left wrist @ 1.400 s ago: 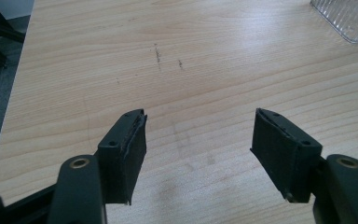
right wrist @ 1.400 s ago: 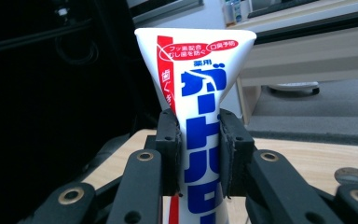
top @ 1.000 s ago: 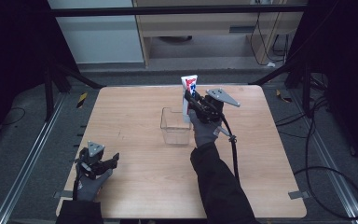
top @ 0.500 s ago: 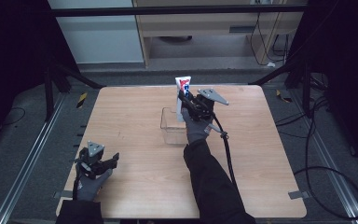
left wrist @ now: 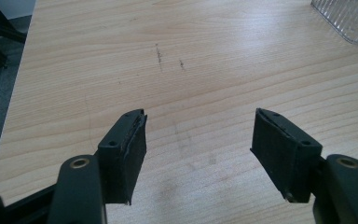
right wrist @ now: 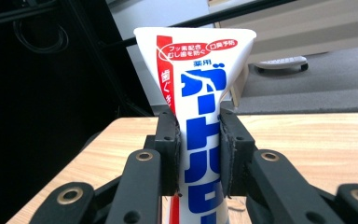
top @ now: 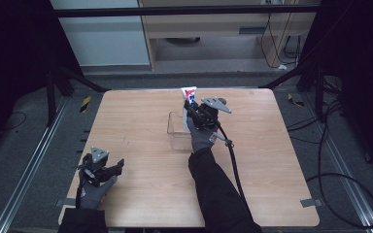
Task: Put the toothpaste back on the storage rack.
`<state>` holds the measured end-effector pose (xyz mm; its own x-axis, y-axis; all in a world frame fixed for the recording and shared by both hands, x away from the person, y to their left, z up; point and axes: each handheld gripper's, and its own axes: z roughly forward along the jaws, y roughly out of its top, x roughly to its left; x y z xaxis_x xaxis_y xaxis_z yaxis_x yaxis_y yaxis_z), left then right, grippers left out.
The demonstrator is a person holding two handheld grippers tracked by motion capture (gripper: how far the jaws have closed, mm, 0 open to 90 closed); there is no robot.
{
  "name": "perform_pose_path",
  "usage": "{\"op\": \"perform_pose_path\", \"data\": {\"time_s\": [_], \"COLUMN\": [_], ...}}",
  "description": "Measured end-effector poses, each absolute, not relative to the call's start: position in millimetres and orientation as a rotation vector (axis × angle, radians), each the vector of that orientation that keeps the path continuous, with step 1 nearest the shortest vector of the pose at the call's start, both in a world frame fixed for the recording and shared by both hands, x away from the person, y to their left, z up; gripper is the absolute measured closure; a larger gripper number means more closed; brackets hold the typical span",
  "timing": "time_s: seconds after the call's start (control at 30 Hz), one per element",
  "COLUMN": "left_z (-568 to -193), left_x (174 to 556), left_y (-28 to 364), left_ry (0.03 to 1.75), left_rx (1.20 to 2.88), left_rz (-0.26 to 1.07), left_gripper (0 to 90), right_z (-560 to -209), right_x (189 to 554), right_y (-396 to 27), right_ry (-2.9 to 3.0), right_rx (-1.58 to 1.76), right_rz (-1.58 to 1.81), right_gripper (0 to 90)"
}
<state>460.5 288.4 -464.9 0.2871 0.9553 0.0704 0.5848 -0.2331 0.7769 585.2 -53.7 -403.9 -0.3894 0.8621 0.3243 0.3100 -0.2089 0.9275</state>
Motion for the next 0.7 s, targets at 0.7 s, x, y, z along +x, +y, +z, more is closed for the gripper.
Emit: {"op": "perform_pose_path", "data": {"time_s": [0.7], "left_z": [-465], "left_x": [460], "left_y": [288], "left_ry": [1.377], "left_rx": [1.920], "left_rz": [0.741], "left_gripper": [34.2], "right_z": [-424], "right_x": [585], "right_y": [-43], "right_ry": [1.750], "right_rx": [1.362], "right_rz": [1.481], "right_gripper": [70.7]}}
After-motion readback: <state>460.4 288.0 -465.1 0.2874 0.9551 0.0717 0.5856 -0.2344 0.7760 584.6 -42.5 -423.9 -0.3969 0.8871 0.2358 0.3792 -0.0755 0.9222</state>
